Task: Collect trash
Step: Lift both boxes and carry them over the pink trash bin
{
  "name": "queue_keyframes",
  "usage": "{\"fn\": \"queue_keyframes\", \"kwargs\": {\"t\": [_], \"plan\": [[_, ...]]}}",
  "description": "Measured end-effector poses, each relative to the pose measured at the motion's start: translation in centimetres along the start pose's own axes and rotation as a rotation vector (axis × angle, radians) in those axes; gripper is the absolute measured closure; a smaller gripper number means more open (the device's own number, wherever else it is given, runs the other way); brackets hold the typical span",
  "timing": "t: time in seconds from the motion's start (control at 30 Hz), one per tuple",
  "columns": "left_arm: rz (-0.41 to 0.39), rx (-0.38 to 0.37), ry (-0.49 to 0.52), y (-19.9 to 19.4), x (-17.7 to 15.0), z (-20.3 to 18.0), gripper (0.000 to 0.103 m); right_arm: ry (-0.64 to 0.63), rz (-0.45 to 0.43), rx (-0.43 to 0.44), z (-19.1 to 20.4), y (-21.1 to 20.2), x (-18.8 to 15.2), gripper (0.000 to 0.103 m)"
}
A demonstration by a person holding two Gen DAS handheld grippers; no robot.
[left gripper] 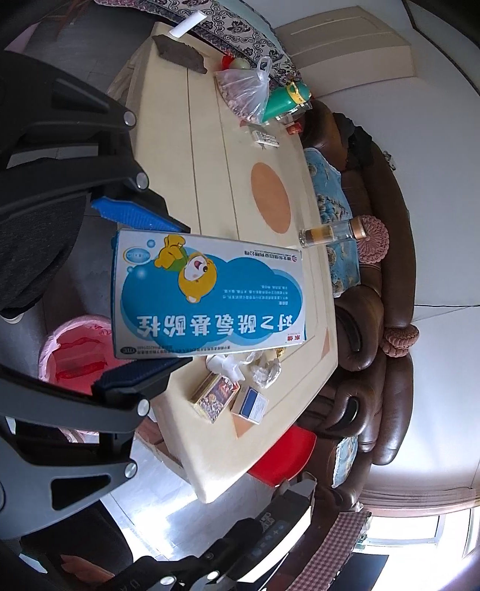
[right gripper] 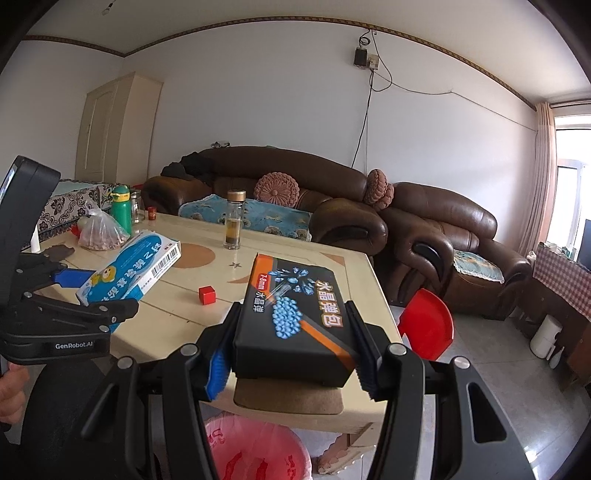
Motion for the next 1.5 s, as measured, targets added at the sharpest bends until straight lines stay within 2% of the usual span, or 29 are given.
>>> {"fn": "queue_keyframes", "kwargs": {"t": [0.4, 0.73, 1.13, 1.5], "plan": [[0.028, -0.040, 0.044, -0.8, -2.5, -1.5, 0.042, 0.019, 0.045, 0.001, 0.2, -1.8, -1.7, 0.050], [0.082, -0.082, 0.070, 0.4, -5.0, -3.4, 0.042, 0.037, 0.102, 0.006, 0.3, -1.1, -3.6, 0.050], [0.179, -0.128, 0.122, 3.2, -9.1, -6.0, 0.042, 0.046, 0.207, 0.039, 1.3, 1.1, -8.0, 0.050], [0.296, -0.173, 0.152, 6.4, -13.5, -7.9, 0.042, 0.086, 0.348, 0.054, 1.0, 3.4, -13.9, 0.050]]}}
Point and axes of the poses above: each gripper's, at about its wrist camera, not at the fingertips, and y roughly the way its jaws point, z to its left, x to its top, the point moved 9 cm from there along y, roughly the way its jaws point, and after that the axes turned 6 degrees about -z, right-handed, at the moved point
